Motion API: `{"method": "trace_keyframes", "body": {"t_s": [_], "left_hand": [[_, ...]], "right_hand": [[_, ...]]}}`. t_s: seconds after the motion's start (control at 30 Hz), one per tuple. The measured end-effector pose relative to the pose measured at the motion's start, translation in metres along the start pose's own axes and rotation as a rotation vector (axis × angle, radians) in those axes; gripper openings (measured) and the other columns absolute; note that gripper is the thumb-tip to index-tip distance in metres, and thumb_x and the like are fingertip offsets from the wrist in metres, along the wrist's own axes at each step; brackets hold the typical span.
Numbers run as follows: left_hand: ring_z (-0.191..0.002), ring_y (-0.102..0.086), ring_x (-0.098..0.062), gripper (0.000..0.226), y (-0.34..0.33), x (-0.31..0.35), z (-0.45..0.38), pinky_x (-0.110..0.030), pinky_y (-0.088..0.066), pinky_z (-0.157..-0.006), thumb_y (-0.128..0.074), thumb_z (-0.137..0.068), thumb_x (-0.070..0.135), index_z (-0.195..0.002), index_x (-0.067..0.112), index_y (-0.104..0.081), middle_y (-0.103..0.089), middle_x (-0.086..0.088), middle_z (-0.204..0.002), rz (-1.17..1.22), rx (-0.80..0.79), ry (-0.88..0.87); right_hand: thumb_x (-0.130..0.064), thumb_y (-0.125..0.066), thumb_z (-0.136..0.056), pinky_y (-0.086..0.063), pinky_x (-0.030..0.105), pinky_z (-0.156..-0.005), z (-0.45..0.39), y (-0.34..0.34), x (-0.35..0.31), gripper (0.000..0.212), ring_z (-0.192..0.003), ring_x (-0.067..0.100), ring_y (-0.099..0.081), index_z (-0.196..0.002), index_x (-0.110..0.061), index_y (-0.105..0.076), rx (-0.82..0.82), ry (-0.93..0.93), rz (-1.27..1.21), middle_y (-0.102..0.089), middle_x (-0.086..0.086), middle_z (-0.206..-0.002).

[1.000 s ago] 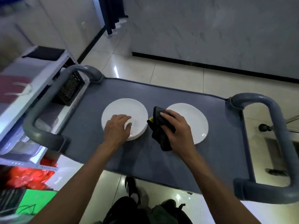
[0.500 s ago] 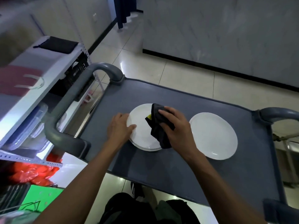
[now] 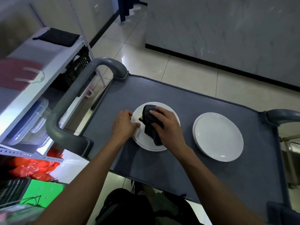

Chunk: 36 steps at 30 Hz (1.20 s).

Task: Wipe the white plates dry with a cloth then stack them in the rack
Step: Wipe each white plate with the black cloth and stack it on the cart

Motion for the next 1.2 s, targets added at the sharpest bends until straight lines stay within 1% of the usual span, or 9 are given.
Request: {"method": "trace_keyframes", "body": {"t_s": [0.1,0.23,0.4,0.53,0.6,0.77,0.97,1.1,1.2], "left_hand": [[-0.095,-0.064,-0.023,0.04,-0.002,-0.003,-0.003,-0.042,-0.054,-0.083,-0.087,-0.067,0.029,-0.099,0.018,-0.065,-0.069,0.0,-0.101,0.062,-0.015,0.033],[-0.081,-0.067,-0.016,0.03,-0.005,-0.01,-0.007,-0.03,-0.052,-0.068,-0.088,-0.064,0.026,-0.079,0.026,-0.062,-0.067,0.012,-0.078,0.154,-0.074,0.112],[-0.071,-0.068,-0.013,0.032,-0.006,-0.017,-0.007,-0.027,-0.052,-0.057,-0.089,-0.06,0.021,-0.078,0.022,-0.063,-0.069,0.008,-0.074,0.22,-0.118,0.168],[-0.072,-0.067,-0.014,0.031,0.0,-0.016,-0.007,-0.033,-0.056,-0.065,-0.089,-0.061,0.022,-0.078,0.02,-0.064,-0.07,0.006,-0.076,0.221,-0.106,0.151],[-0.071,-0.066,-0.015,0.029,0.002,-0.015,-0.009,-0.03,-0.051,-0.062,-0.088,-0.064,0.021,-0.078,0.02,-0.063,-0.07,0.004,-0.076,0.224,-0.123,0.147],[-0.055,-0.067,-0.027,0.025,-0.003,-0.011,-0.006,-0.039,-0.056,-0.054,-0.079,-0.08,0.01,-0.086,0.013,-0.055,-0.071,-0.012,-0.073,0.339,-0.236,0.155],[-0.054,-0.067,-0.022,0.017,-0.007,-0.009,0.006,-0.03,-0.052,-0.043,-0.068,-0.092,0.007,-0.099,0.013,-0.054,-0.071,-0.013,-0.078,0.493,-0.379,0.237],[-0.072,-0.073,-0.026,0.025,-0.012,-0.002,0.017,-0.034,-0.058,-0.053,-0.056,-0.094,-0.005,-0.112,0.009,-0.066,-0.074,-0.014,-0.095,0.592,-0.508,0.229],[-0.074,-0.075,-0.024,0.035,-0.015,-0.003,0.025,-0.038,-0.059,-0.057,-0.053,-0.093,-0.009,-0.114,0.016,-0.066,-0.075,-0.007,-0.095,0.67,-0.575,0.23]], "right_hand": [[-0.008,-0.067,-0.092,-0.037,0.039,-0.112,0.003,-0.01,0.002,0.04,-0.131,0.026,-0.049,-0.131,-0.014,-0.065,-0.049,-0.013,0.015,-0.055,0.005,-0.142],[-0.006,-0.066,-0.092,-0.036,0.046,-0.115,0.006,-0.016,0.008,0.042,-0.138,0.031,-0.045,-0.134,-0.01,-0.062,-0.071,-0.001,0.034,-0.051,0.011,-0.147],[-0.02,-0.059,-0.097,-0.021,0.045,-0.122,0.016,-0.032,0.022,0.052,-0.152,0.027,-0.021,-0.148,-0.021,-0.048,-0.183,-0.017,0.228,-0.029,0.005,-0.163],[-0.029,-0.053,-0.101,-0.015,0.046,-0.123,0.021,-0.035,0.029,0.055,-0.154,0.023,-0.012,-0.154,-0.025,-0.038,-0.193,-0.027,0.274,-0.02,0.001,-0.166],[-0.032,-0.051,-0.102,-0.014,0.045,-0.123,0.021,-0.037,0.031,0.056,-0.155,0.021,-0.01,-0.155,-0.027,-0.034,-0.203,-0.034,0.28,-0.018,0.0,-0.166],[-0.033,-0.051,-0.102,-0.014,0.045,-0.123,0.022,-0.039,0.028,0.057,-0.155,0.021,-0.009,-0.155,-0.027,-0.034,-0.194,-0.038,0.27,-0.017,0.0,-0.167],[-0.025,-0.053,-0.102,-0.018,0.047,-0.122,0.024,-0.036,0.025,0.054,-0.154,0.023,-0.014,-0.153,-0.024,-0.038,-0.167,-0.041,0.23,-0.021,0.003,-0.165],[-0.021,-0.053,-0.102,-0.02,0.047,-0.121,0.026,-0.035,0.023,0.051,-0.154,0.024,-0.017,-0.152,-0.022,-0.041,-0.145,-0.039,0.204,-0.025,0.003,-0.164],[-0.022,-0.052,-0.103,-0.02,0.046,-0.121,0.028,-0.036,0.023,0.051,-0.154,0.023,-0.016,-0.152,-0.023,-0.041,-0.147,-0.028,0.216,-0.025,0.002,-0.164]]}}
Point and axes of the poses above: each hand's wrist, its own z-axis away from the middle knuckle, its own y-axis out of the back of the hand, x = y × z, the point moved 9 cm from there along -z, towards the middle knuckle
